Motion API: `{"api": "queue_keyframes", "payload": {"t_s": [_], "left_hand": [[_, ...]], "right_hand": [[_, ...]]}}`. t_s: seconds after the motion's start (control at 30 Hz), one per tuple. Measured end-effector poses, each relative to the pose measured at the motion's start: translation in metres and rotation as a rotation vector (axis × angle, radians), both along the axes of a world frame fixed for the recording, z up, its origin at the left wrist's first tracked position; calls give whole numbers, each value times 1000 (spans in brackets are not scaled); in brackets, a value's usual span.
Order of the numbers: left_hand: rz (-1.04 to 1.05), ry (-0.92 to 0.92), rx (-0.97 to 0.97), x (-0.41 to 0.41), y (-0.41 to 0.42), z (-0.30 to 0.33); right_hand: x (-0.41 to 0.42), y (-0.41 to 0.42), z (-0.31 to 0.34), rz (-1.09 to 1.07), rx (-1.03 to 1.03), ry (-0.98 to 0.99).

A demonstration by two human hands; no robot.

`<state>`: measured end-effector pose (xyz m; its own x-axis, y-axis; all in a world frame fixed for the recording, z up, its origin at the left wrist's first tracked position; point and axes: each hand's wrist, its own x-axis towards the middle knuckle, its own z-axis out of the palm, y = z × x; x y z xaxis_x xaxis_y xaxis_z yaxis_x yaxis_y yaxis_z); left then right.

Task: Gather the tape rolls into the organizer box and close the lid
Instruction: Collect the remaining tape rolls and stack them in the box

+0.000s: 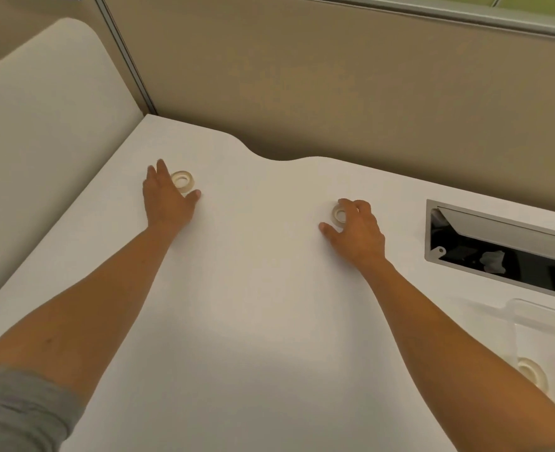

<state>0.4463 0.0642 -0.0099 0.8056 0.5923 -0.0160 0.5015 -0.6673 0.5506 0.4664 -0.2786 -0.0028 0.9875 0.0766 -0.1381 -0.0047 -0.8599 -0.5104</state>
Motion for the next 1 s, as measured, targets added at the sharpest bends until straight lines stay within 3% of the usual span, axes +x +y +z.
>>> {"api": "queue_keyframes", "payload": {"t_s": [0.27,0.57,1.0], "left_hand": [[-32,143,129,4,-9,14],[-110,34,-165,-61,-83,32],[-422,-80,-352,-176,-252,81]], "right_hand": [[-12,-15,8,42,90,38],[-100,-41,28,-63,256,50],[-212,-147,84,-170,191,-91]]}}
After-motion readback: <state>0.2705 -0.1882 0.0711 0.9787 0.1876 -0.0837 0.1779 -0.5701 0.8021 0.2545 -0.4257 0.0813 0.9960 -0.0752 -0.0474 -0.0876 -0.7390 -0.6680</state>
